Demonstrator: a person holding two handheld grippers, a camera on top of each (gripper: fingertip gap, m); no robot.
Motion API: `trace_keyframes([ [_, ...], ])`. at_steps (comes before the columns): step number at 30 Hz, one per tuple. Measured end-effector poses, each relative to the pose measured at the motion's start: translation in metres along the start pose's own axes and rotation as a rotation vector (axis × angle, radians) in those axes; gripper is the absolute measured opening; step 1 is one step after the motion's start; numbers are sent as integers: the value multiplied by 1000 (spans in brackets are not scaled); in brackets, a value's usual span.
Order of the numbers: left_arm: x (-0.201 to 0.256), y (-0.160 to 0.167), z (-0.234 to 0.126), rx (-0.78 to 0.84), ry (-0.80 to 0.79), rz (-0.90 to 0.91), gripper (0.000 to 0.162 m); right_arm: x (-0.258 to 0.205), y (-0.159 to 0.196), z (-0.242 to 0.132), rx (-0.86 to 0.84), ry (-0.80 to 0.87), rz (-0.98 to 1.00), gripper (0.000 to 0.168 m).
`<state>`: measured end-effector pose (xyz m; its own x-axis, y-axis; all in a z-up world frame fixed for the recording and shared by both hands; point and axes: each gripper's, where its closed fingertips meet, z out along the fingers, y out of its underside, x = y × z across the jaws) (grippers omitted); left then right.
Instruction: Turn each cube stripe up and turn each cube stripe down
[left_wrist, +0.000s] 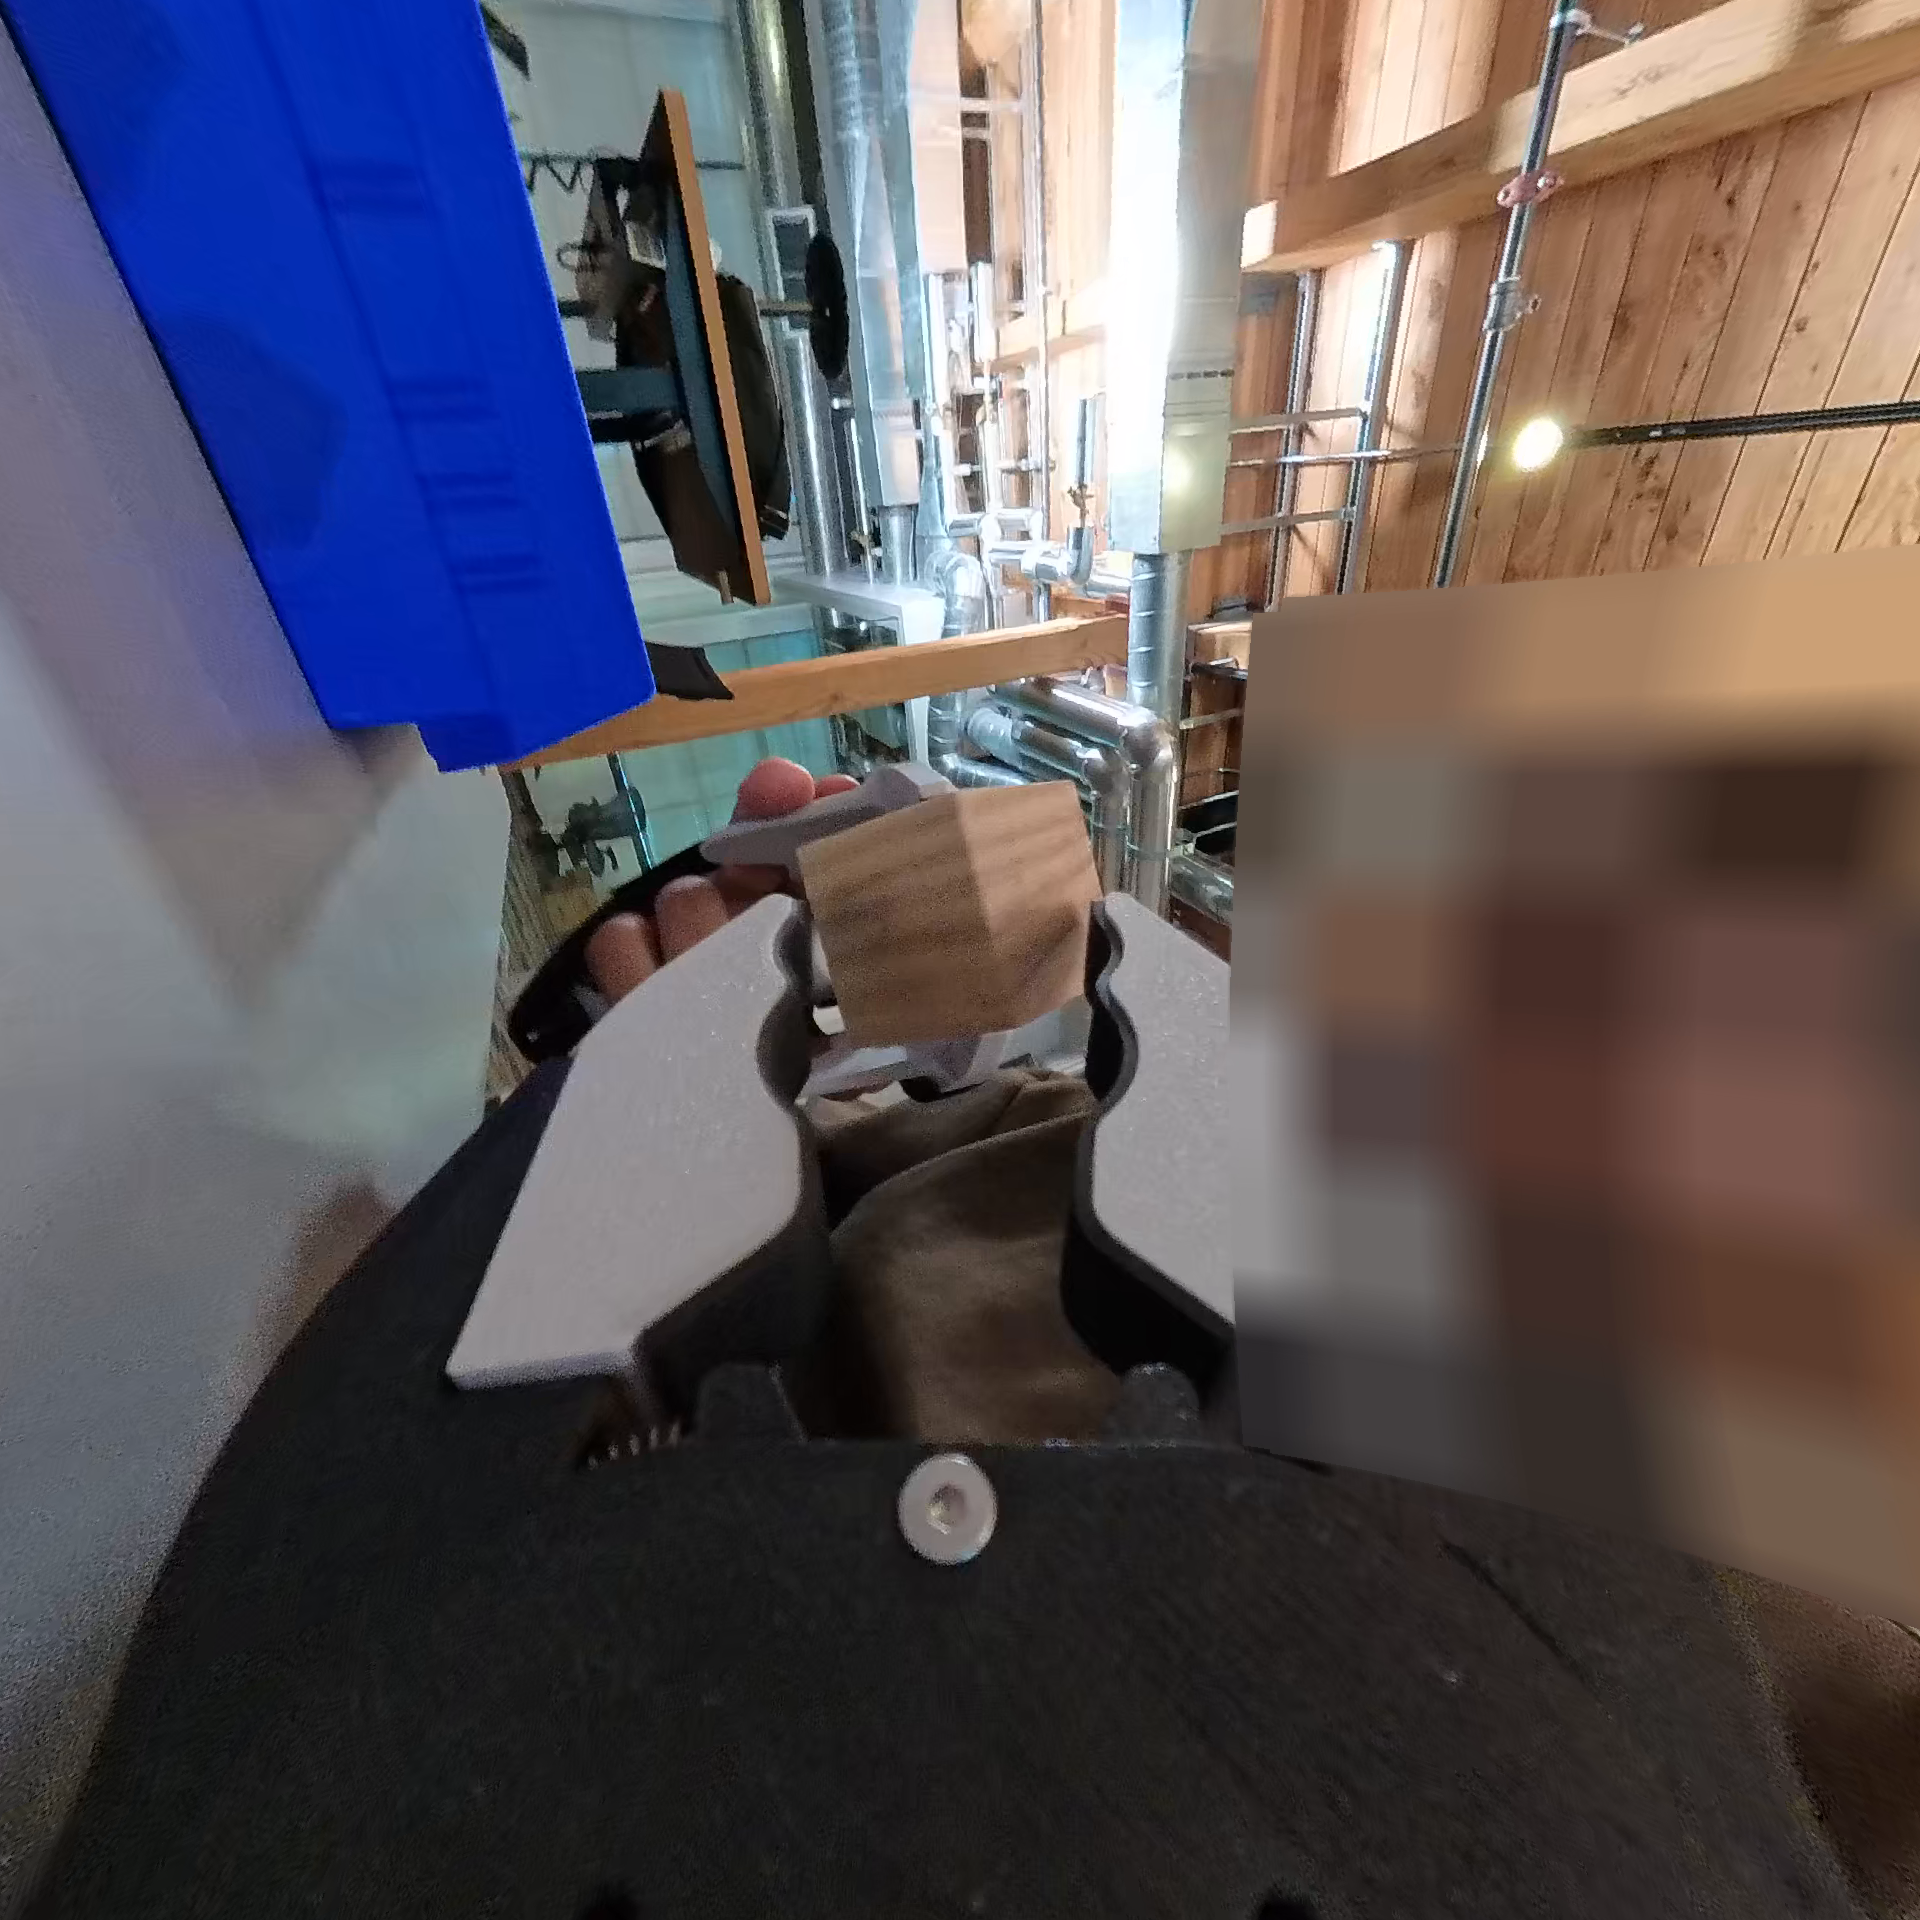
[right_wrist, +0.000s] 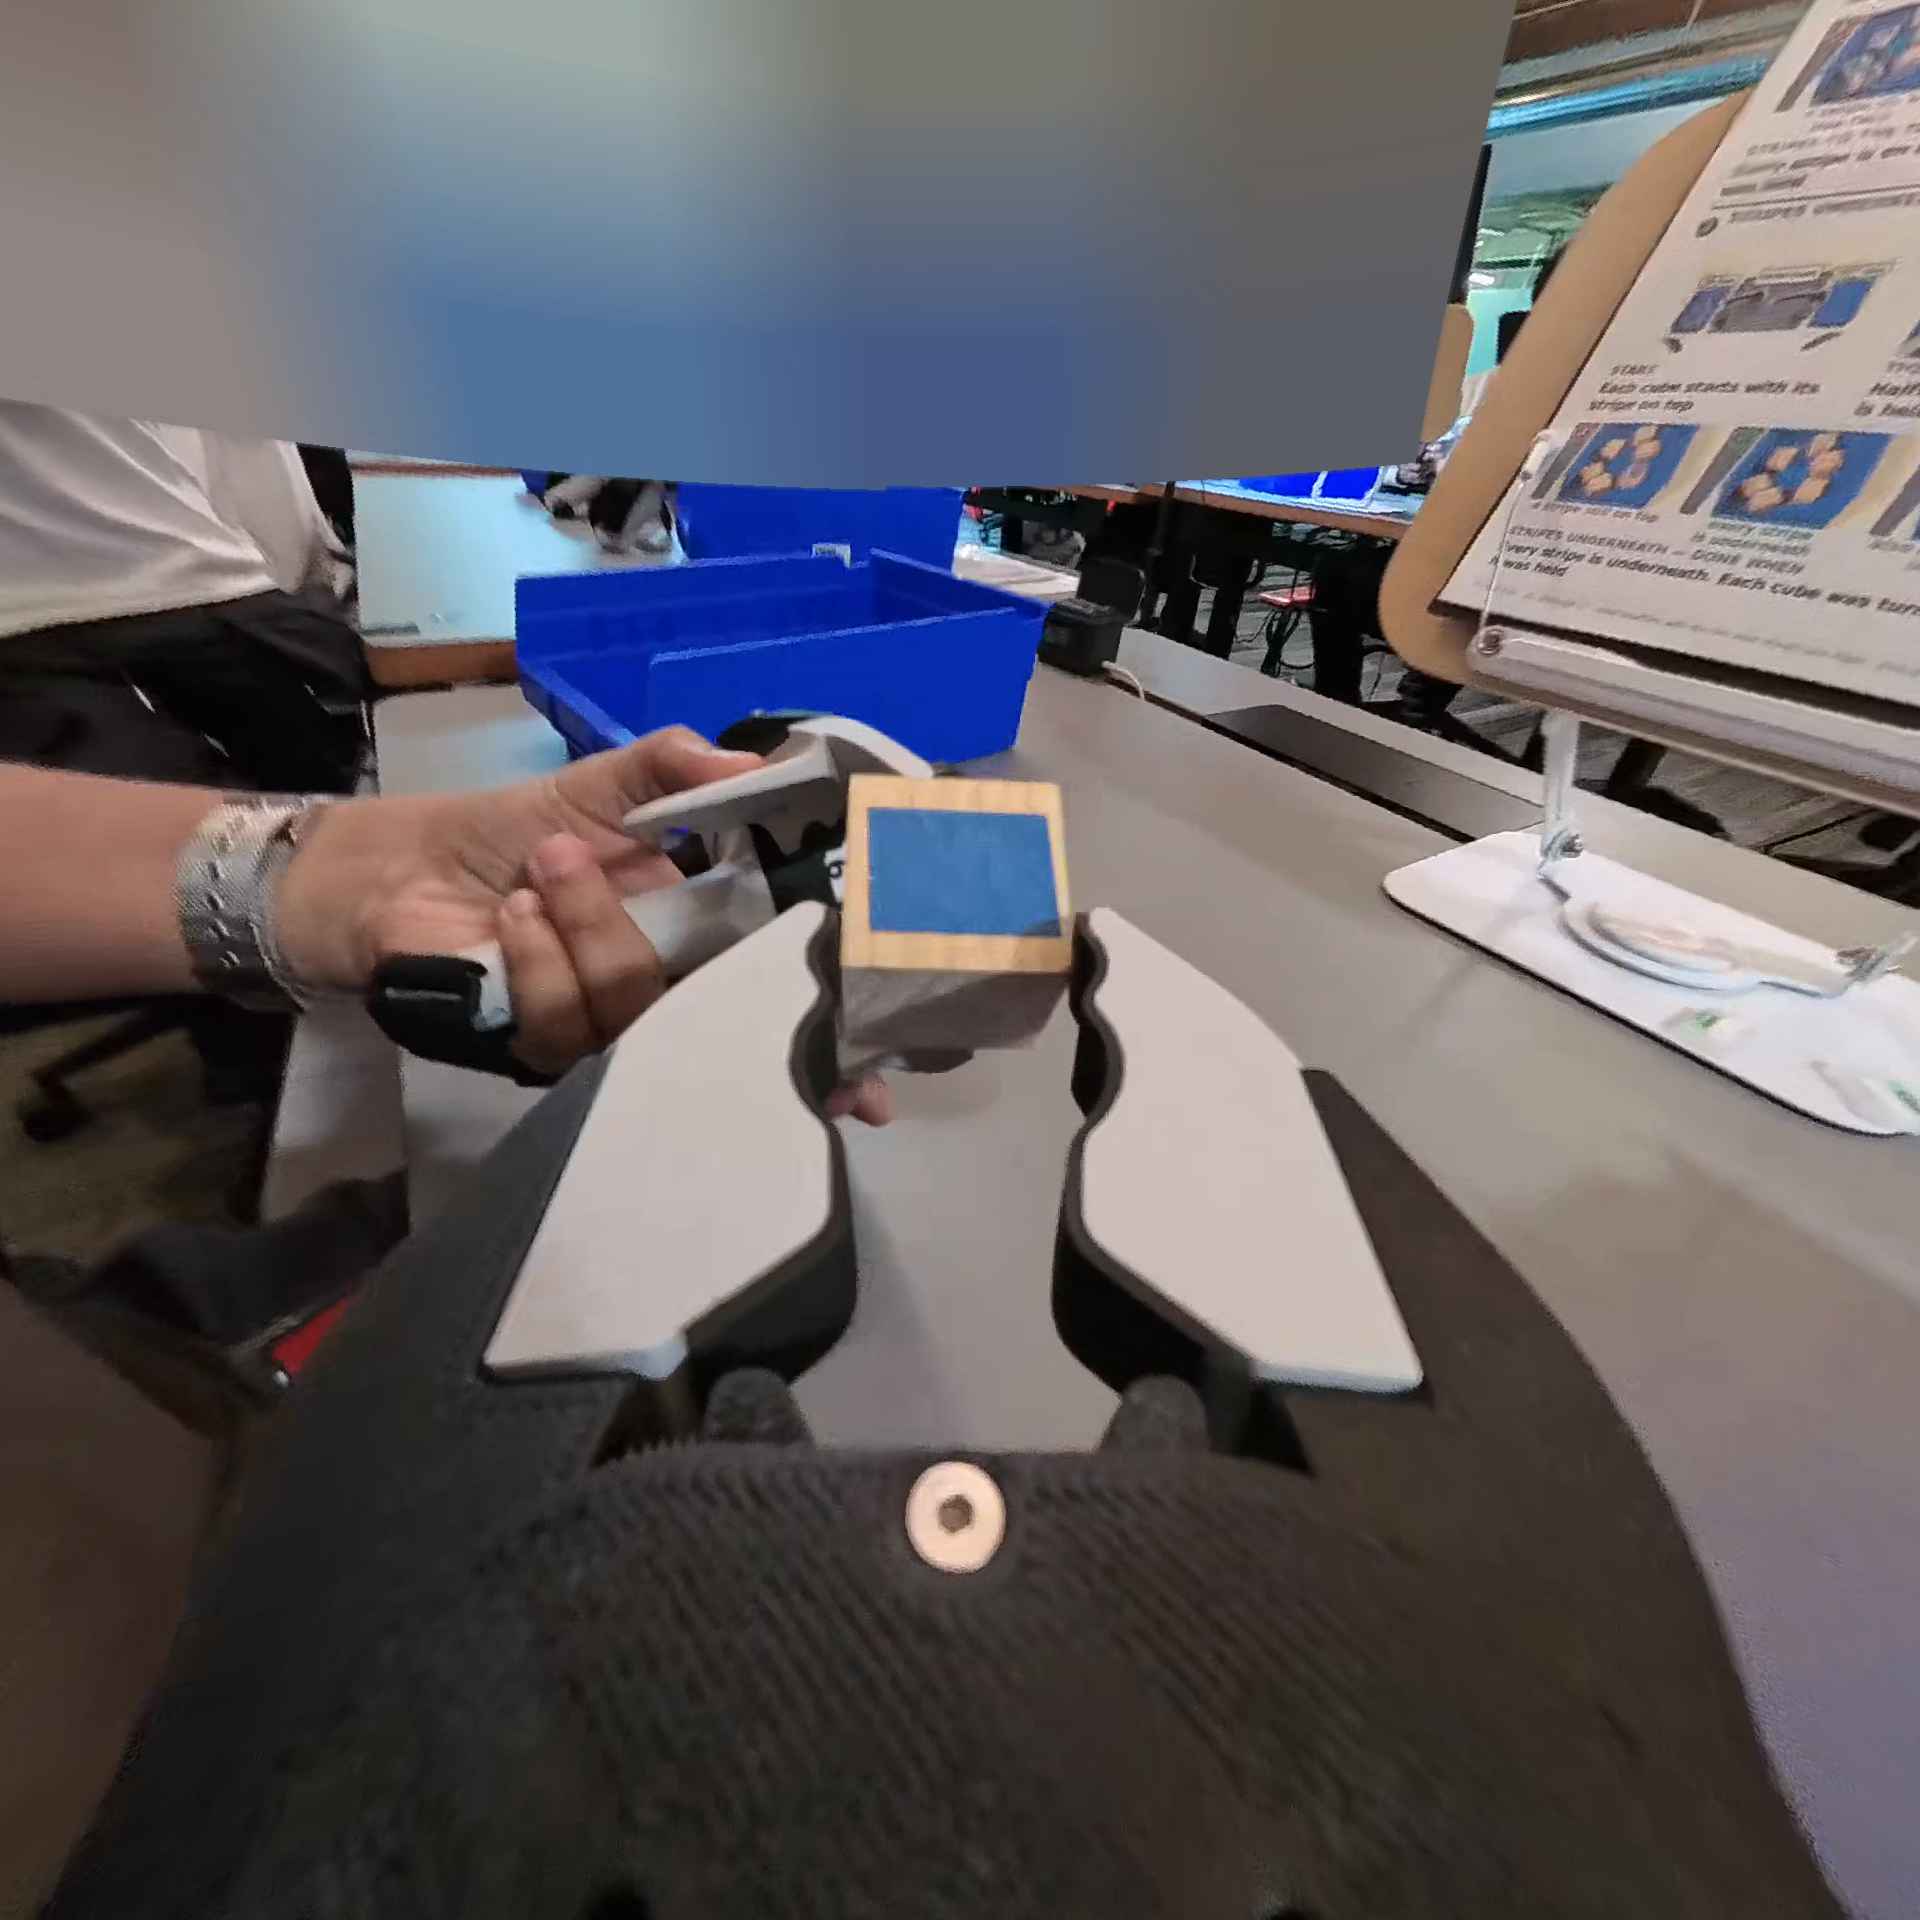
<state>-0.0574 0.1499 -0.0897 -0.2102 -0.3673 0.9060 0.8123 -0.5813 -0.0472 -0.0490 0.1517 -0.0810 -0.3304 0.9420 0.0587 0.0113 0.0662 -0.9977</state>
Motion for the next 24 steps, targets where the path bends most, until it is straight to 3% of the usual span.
trace_keyframes([
  [5, -2, -8, -7, 33, -43, 44, 57, 38, -44, -21, 96, 153, 6, 43],
  [8, -9, -8, -10, 24, -97, 61, 56, 97, -82, -51, 130, 355, -45, 43],
  [11, -4, -7, -8, 24, -50, 31, 55, 175, -89, -85, 72, 562, -88, 43],
  [13, -2, -6, -6, 28, -19, 3, 54, 236, -63, -105, -53, 694, -90, 43],
  [17, -2, -2, -3, 22, 3, -23, 53, 331, 32, -140, -331, 888, 117, 43],
  [21, -3, 0, -3, 9, -5, -4, 46, 362, 94, -152, -430, 975, 305, 43],
  [24, -3, -4, -6, 26, -3, -8, 45, 370, 112, -149, -498, 970, 271, 43],
])
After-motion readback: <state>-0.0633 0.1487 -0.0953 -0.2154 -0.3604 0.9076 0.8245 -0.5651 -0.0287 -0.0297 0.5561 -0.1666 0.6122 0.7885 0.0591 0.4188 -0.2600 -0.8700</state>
